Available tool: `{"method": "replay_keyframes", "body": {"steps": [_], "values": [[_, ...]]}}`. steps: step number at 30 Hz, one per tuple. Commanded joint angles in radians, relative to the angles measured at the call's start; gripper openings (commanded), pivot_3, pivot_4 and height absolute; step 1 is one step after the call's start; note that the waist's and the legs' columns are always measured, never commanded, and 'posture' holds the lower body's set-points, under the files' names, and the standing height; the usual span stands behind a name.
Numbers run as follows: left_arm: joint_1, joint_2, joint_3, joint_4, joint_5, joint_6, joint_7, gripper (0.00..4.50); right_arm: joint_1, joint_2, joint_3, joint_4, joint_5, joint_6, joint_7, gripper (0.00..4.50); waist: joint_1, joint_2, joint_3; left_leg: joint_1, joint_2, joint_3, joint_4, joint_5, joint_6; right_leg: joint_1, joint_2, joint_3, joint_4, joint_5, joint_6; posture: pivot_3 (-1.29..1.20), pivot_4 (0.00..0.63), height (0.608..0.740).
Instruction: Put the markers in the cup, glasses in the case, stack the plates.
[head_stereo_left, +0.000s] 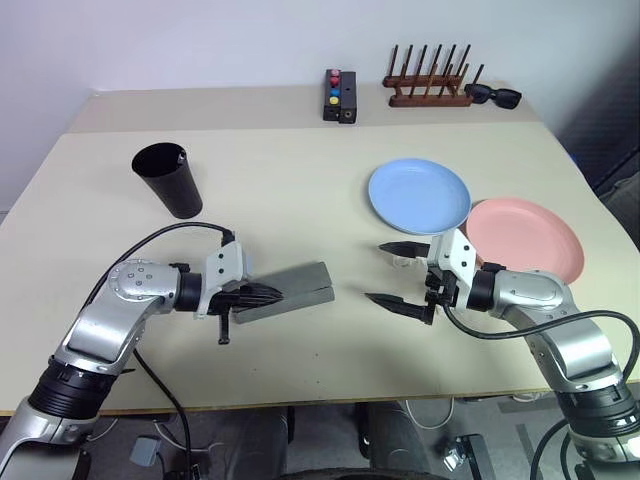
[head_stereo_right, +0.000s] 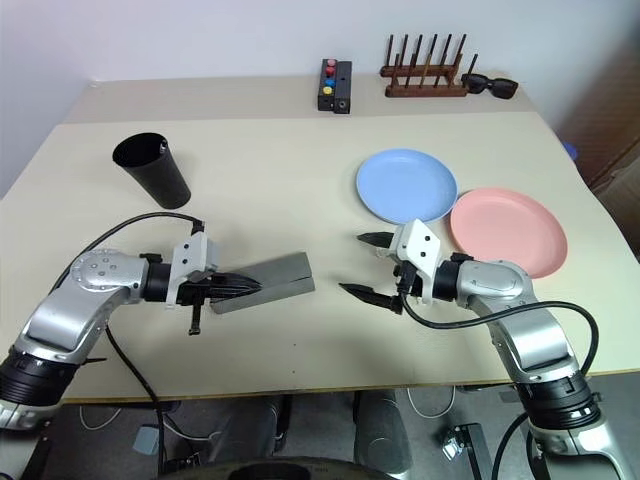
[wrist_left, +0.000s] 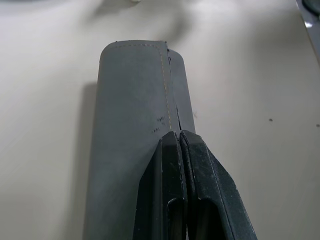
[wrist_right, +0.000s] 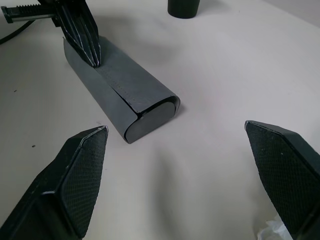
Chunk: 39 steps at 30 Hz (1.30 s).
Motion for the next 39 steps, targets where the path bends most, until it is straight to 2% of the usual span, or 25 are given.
{"method": "replay_keyframes", "body": {"steps": [1, 10, 15, 18, 22, 26, 33, 39], "values": [[0.006, -0.001, 0.006, -0.021, -0.005, 0.006, 0.012, 0.02, -0.014, 0.023, -0.017, -0.011, 0.03, -0.009, 0.0, 4.5, 0.0, 0.0, 0.0, 0.0, 0.0, 0.0, 0.0, 0.0, 0.0, 0.0, 0.0, 0.0, 0.0, 0.0, 0.0, 0.0, 0.15, 0.734], [-0.057, -0.037, 0.154, -0.016, -0.142, 0.046, 0.063, 0.02, -0.037, 0.064, -0.071, -0.006, 0.1, 0.025, -0.036, 4.5, 0.0, 0.0, 0.0, 0.0, 0.0, 0.0, 0.0, 0.0, 0.0, 0.0, 0.0, 0.0, 0.0, 0.0, 0.0, 0.0, 0.15, 0.734], [-0.073, -0.053, 0.246, 0.004, -0.171, 0.049, 0.137, 0.02, -0.085, 0.08, -0.093, 0.062, 0.038, -0.007, -0.112, 4.5, -0.002, 0.0, 0.0, 0.0, 0.0, 0.0, 0.0, 0.0, 0.0, 0.0, 0.0, 0.0, 0.0, 0.001, 0.002, 0.0, 0.15, 0.734], [-0.064, -0.059, 0.275, -0.002, -0.171, 0.052, 0.185, 0.02, -0.125, 0.06, -0.076, 0.146, -0.052, -0.043, -0.153, 4.5, -0.002, 0.0, 0.0, 0.0, 0.0, 0.0, 0.0, 0.0, 0.0, 0.0, 0.0, 0.0, 0.0, 0.002, 0.003, 0.0, 0.15, 0.734], [0.002, -0.056, 0.264, -0.003, -0.109, 0.007, 0.235, 0.02, -0.245, 0.043, -0.023, 0.366, -0.24, -0.156, -0.235, 4.5, -0.006, 0.0, 0.0, 0.0, 0.0, 0.001, 0.0, 0.0, 0.0, 0.0, 0.0, 0.0, 0.0, 0.002, 0.002, 0.0, 0.15, 0.734], [0.054, -0.073, 0.248, -0.031, -0.095, -0.014, 0.253, 0.02, -0.31, 0.026, 0.009, 0.512, -0.329, -0.27, -0.23, 4.5, -0.003, 0.0, 0.0, 0.0, 0.0, 0.001, -0.001, 0.0, 0.0, -0.002, 0.0, 0.0, 0.0, 0.002, 0.002, 0.0, 0.15, 0.734], [0.102, -0.111, 0.238, -0.079, -0.103, -0.011, 0.287, 0.02, -0.361, -0.048, 0.03, 0.668, -0.419, -0.427, -0.177, 4.5, -0.003, 0.0, 0.0, -0.001, 0.0, 0.001, 0.0, 0.0, 0.0, -0.001, 0.0, 0.0, 0.0, 0.002, 0.002, 0.0, 0.15, 0.734], [0.096, -0.127, 0.225, -0.081, -0.112, -0.01, 0.288, 0.02, -0.343, -0.097, 0.023, 0.692, -0.429, -0.489, -0.126, 4.5, -0.007, 0.0, 0.0, 0.0, 0.0, 0.001, -0.001, 0.0, 0.0, -0.002, 0.0, 0.001, 0.0, 0.002, 0.002, 0.0, 0.15, 0.734]]}}
